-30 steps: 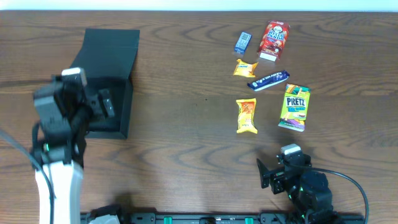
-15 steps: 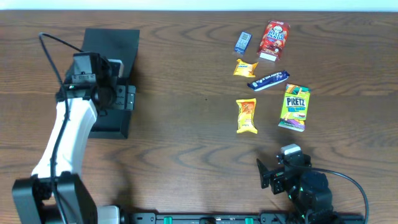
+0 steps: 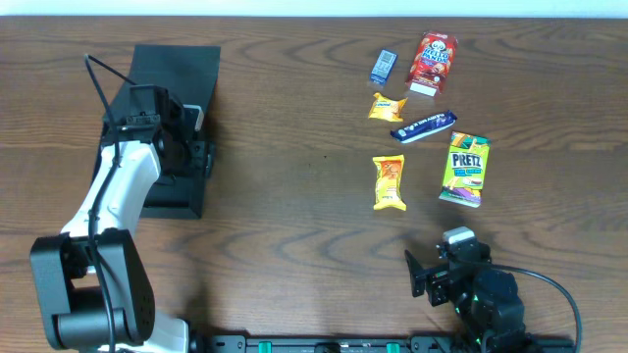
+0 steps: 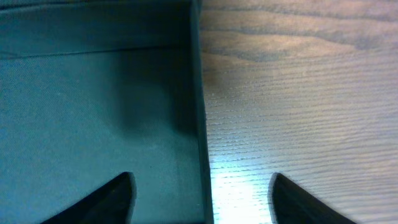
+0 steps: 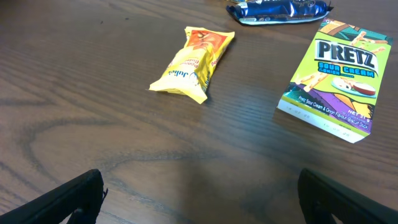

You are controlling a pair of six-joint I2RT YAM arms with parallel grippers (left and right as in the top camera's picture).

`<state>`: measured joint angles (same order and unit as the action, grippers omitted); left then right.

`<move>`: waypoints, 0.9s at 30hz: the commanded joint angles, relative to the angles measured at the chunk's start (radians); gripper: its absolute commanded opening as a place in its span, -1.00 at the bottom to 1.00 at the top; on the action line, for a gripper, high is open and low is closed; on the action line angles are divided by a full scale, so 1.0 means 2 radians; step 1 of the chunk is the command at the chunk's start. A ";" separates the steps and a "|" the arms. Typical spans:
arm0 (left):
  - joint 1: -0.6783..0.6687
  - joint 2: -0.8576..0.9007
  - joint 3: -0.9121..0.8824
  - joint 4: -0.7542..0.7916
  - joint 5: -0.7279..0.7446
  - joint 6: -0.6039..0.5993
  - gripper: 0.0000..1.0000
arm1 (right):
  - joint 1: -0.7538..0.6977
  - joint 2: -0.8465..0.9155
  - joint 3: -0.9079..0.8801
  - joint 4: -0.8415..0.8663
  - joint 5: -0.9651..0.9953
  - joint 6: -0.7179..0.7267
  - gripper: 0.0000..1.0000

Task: Pack container
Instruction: 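Reach the left gripper to the black box's near wall and grip it, then drag the black box rightward toward the table center with the left gripper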

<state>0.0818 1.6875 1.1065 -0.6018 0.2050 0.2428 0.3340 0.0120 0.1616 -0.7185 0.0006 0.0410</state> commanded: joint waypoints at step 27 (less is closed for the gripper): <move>-0.076 0.024 0.005 0.051 -0.003 -0.136 -0.89 | -0.003 -0.002 -0.001 -0.003 0.005 0.003 0.98</move>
<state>-0.0086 1.7229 1.1065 -0.5220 0.1860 0.0513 0.3340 0.0120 0.1616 -0.7181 0.0006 0.0410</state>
